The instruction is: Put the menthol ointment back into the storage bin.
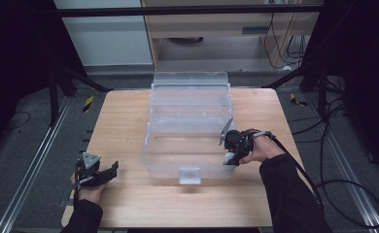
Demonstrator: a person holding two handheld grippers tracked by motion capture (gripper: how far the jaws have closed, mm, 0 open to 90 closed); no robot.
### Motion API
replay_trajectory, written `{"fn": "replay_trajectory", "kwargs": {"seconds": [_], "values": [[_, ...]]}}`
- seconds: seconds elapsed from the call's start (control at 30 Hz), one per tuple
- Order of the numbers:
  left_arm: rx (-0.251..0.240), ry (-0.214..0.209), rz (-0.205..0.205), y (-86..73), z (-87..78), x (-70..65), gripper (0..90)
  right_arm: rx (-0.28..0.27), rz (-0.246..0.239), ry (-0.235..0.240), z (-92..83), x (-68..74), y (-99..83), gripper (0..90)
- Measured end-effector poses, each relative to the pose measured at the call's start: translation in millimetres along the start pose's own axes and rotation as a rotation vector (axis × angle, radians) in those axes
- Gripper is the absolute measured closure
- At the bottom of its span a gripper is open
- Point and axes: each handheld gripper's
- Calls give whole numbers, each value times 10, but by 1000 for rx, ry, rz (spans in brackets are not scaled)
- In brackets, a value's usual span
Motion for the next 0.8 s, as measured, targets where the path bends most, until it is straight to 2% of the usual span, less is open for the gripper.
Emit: {"fn": "replay_trajectory", "kwargs": {"seconds": [0.53, 0.73, 0.77, 0.8], "values": [[2, -2, -1, -1, 3, -2, 256, -9, 1, -11, -9, 14, -9, 494], [0, -6, -2, 0, 1, -2, 255, -68, 32, -47, -124, 40, -41, 438], [-1, -7, -3, 0, -1, -3, 256, -114, 54, -80, -193, 56, -78, 414], [-2, -8, -3, 0, -2, -3, 256, -114, 54, -80, -193, 56, -78, 414]]}}
Point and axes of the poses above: each handheld gripper's, and its own axes: z roughly forward along the jaws, y roughly out of its top, x roughly to its left, and after that the axes turned 1 degree about y, right-handed
